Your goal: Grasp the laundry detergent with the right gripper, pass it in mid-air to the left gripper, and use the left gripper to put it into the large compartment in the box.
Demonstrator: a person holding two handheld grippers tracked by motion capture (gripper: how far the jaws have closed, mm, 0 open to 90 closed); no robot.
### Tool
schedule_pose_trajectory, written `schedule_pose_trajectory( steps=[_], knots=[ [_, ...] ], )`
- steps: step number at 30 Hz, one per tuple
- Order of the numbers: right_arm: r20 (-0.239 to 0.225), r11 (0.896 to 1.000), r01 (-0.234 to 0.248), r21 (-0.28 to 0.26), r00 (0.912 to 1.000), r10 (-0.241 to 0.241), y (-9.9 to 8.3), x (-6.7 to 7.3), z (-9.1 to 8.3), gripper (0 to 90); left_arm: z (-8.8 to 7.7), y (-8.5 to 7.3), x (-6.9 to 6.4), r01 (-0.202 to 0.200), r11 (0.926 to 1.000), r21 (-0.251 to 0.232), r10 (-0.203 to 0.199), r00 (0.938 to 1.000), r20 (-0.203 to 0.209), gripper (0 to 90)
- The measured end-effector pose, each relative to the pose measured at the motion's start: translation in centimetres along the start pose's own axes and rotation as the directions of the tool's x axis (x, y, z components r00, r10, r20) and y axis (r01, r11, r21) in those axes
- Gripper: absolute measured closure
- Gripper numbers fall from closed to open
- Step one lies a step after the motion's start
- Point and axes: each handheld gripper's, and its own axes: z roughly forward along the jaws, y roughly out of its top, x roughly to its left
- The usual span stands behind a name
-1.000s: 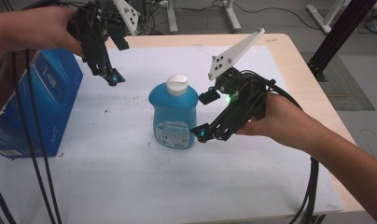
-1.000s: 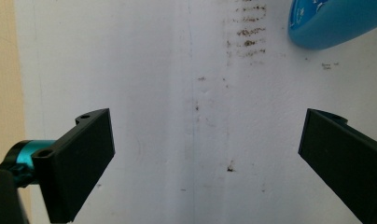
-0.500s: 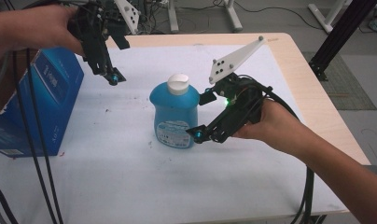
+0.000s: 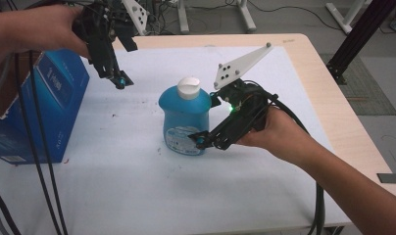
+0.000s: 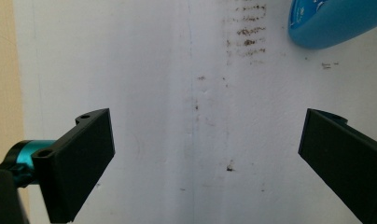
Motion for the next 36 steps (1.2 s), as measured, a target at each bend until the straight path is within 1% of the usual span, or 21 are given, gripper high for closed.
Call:
schedule_pose_trajectory(
  steps=[4,6,7,11,13,24,29,30,31,36],
  knots=[
    [0.002,1.000,0.005,-0.014,1.0000,-0.005,-0.1,0.1,0.4,10.4,0.0,0.0,0.0,0.003,1.0000,-0.001,-0.003,1.0000,0.001,3.5],
    [0.002,1.000,-0.006,-0.021,1.0000,0.006,-0.1,0.2,0.5,10.5,0.0,0.0,0.0,0.001,1.0000,-0.002,-0.001,1.0000,-0.001,3.6],
    [0.002,1.000,-0.001,-0.026,1.0000,0.001,-0.2,0.2,0.6,10.5,0.0,0.0,0.0,0.002,1.0000,0.001,-0.002,1.0000,0.001,3.6],
    [0.000,0.999,-0.009,-0.031,1.0000,0.009,-0.4,0.2,1.1,10.5,0.0,-0.1,0.0,0.005,1.0000,0.000,-0.005,1.0000,0.001,3.6],
    [-0.006,0.999,-0.008,-0.040,1.0000,0.008,-0.5,0.2,1.2,10.5,0.0,-0.1,0.0,-0.001,1.0000,0.003,0.001,1.0000,0.003,3.6],
    [0.014,0.996,-0.005,-0.087,0.9999,0.006,-1.1,0.5,1.7,11.4,0.1,-0.1,0.0,0.000,1.0000,0.004,0.000,1.0000,0.004,3.5],
    [0.012,0.996,-0.002,-0.089,0.9999,0.003,-1.1,0.6,1.9,11.8,0.2,-0.1,-0.1,0.003,1.0000,0.005,-0.003,1.0000,0.006,3.5],
    [0.015,0.996,0.002,-0.089,0.9999,-0.001,-1.1,0.6,2.0,16.1,0.2,-0.1,-0.1,0.003,1.0000,0.006,-0.003,1.0000,0.005,3.5],
    [0.001,0.995,0.007,-0.096,1.0000,-0.007,-1.1,0.6,2.0,20.5,0.2,-0.1,-0.1,0.003,1.0000,0.004,-0.003,1.0000,0.006,3.5],
    [0.012,0.995,0.012,-0.102,0.9999,-0.011,-1.3,0.6,2.2,20.6,0.2,-0.1,0.0,0.004,1.0000,0.007,-0.004,1.0000,0.005,3.5]
  ],
)
